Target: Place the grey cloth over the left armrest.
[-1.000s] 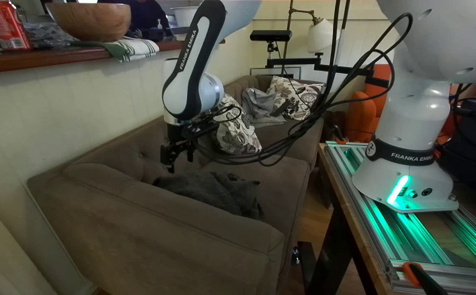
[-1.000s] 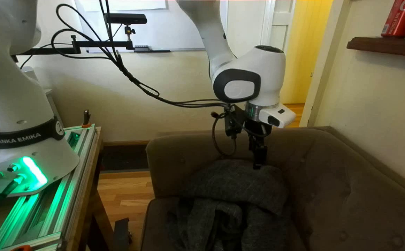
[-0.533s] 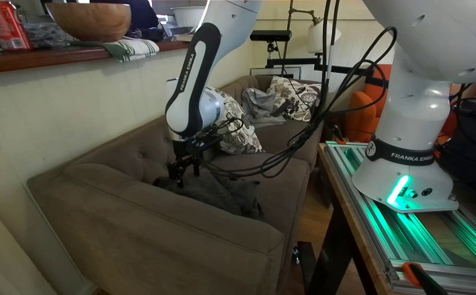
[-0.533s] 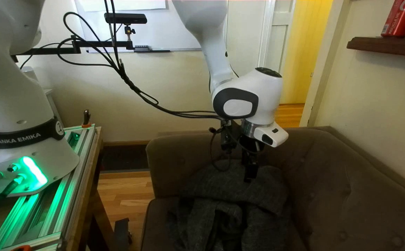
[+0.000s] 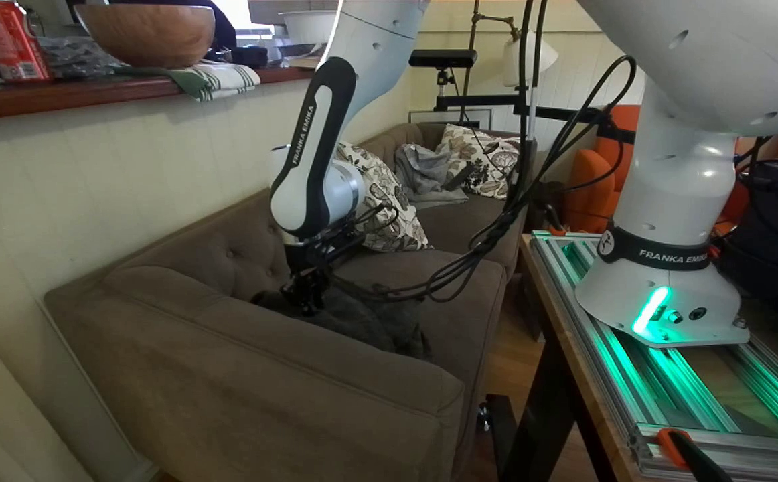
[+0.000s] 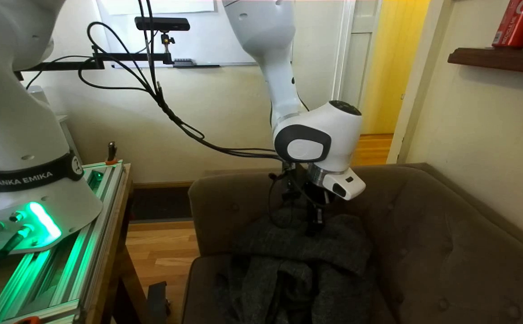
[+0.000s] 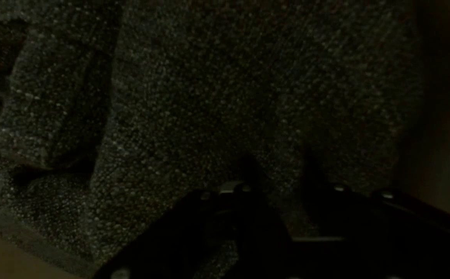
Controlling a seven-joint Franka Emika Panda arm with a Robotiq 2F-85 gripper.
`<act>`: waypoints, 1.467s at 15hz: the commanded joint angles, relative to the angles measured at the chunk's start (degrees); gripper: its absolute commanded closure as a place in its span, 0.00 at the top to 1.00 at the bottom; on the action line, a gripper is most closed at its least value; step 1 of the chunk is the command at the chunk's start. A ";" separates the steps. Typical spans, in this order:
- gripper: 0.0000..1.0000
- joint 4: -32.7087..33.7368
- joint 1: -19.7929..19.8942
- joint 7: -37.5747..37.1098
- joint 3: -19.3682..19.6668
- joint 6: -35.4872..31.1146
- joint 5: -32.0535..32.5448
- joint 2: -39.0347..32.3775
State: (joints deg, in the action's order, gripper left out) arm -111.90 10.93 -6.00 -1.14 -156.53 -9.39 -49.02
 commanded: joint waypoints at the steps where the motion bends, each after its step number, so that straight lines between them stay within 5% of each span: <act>1: 0.03 0.93 0.51 1.42 -1.76 2.99 -1.95 0.49; 6: 0.01 -0.11 1.71 2.71 -3.26 4.68 -2.82 2.55; 11: 0.01 -5.45 10.16 11.50 -11.70 1.33 -11.38 13.24; 16: 0.01 -8.46 13.03 23.69 -18.41 -1.37 -17.65 25.65; 22: 0.01 -11.21 10.09 41.15 -21.97 1.59 -30.56 41.84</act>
State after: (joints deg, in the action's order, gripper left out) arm -119.77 22.92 27.22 -22.66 -156.90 -33.22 -16.56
